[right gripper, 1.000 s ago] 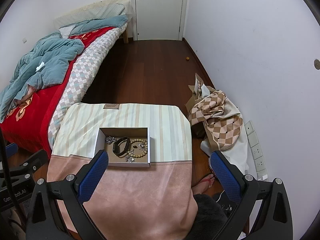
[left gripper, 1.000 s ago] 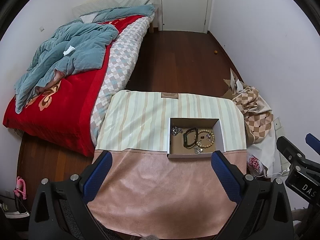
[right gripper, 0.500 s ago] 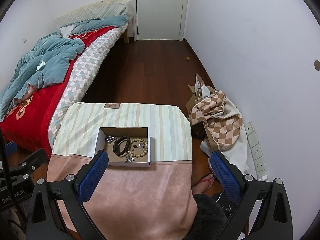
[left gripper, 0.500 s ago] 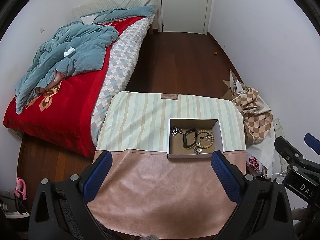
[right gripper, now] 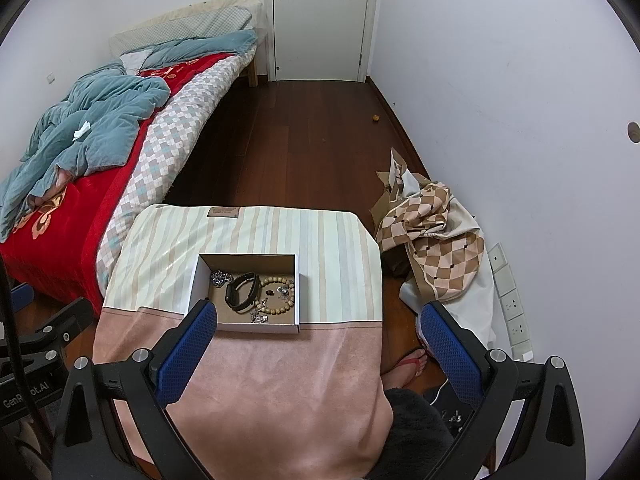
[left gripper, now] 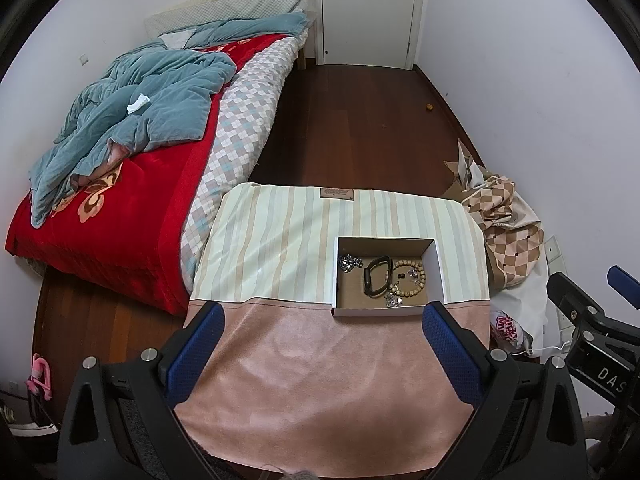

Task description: Organize jewelry

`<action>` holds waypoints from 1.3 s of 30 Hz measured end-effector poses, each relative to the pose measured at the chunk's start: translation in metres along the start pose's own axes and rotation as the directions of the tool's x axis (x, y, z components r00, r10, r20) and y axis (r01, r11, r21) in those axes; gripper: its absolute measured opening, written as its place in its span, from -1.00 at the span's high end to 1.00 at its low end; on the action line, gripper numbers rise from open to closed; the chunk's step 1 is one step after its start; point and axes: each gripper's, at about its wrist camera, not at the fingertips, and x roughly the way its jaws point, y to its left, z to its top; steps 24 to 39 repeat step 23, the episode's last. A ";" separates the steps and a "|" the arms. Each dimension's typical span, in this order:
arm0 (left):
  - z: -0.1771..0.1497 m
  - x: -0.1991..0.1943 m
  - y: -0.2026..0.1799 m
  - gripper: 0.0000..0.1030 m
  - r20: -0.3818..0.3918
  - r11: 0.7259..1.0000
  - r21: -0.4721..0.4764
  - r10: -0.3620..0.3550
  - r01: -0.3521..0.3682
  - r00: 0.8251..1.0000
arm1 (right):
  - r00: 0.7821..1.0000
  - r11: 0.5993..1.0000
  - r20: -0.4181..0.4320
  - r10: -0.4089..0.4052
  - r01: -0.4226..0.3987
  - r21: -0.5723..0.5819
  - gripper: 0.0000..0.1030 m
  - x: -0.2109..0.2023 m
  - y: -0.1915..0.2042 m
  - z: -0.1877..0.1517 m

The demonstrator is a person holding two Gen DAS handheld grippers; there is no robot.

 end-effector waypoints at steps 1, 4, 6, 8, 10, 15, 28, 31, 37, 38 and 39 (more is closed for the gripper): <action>-0.001 0.000 -0.001 -0.96 0.000 1.000 -0.001 0.000 0.000 1.000 | 1.000 1.000 0.000 0.001 -0.001 0.000 -1.00 -0.001 0.000 0.000; 0.000 0.000 -0.001 -0.96 0.001 1.000 0.000 0.000 0.000 1.000 | 1.000 1.000 0.000 0.000 0.000 -0.002 -1.00 0.000 0.000 0.000; -0.001 0.000 0.000 -0.96 0.001 1.000 -0.001 -0.001 0.001 1.000 | 1.000 1.000 0.000 0.000 0.000 -0.001 -1.00 -0.001 -0.001 0.000; 0.000 0.000 -0.001 -0.96 0.001 1.000 -0.002 -0.001 0.001 1.000 | 1.000 1.000 0.000 -0.001 0.001 0.000 -1.00 -0.001 -0.001 0.000; -0.001 0.000 -0.001 -0.96 0.001 1.000 0.000 0.001 -0.001 1.000 | 1.000 1.000 0.001 -0.001 0.001 -0.002 -1.00 -0.001 0.000 0.000; 0.000 -0.001 -0.002 -0.96 0.002 1.000 -0.001 0.002 -0.002 1.000 | 1.000 1.000 -0.001 0.000 0.000 -0.002 -1.00 -0.001 0.000 0.000; 0.002 -0.005 -0.004 -0.96 0.006 1.000 0.001 -0.003 0.003 1.000 | 1.000 1.000 0.001 0.000 0.000 -0.005 -1.00 -0.003 -0.003 0.000; 0.002 -0.005 -0.004 -0.96 0.006 1.000 0.001 -0.003 0.003 1.000 | 1.000 1.000 0.001 0.000 0.000 -0.005 -1.00 -0.003 -0.003 0.000; 0.002 -0.005 -0.004 -0.96 0.006 1.000 0.001 -0.003 0.003 1.000 | 1.000 1.000 0.001 0.000 0.000 -0.005 -1.00 -0.003 -0.003 0.000; 0.002 -0.005 -0.004 -0.96 0.006 1.000 0.001 -0.003 0.003 1.000 | 1.000 1.000 0.001 0.000 0.000 -0.005 -1.00 -0.003 -0.003 0.000; 0.002 -0.005 -0.004 -0.96 0.006 1.000 0.001 -0.003 0.003 1.000 | 1.000 1.000 0.001 0.000 0.000 -0.005 -1.00 -0.003 -0.003 0.000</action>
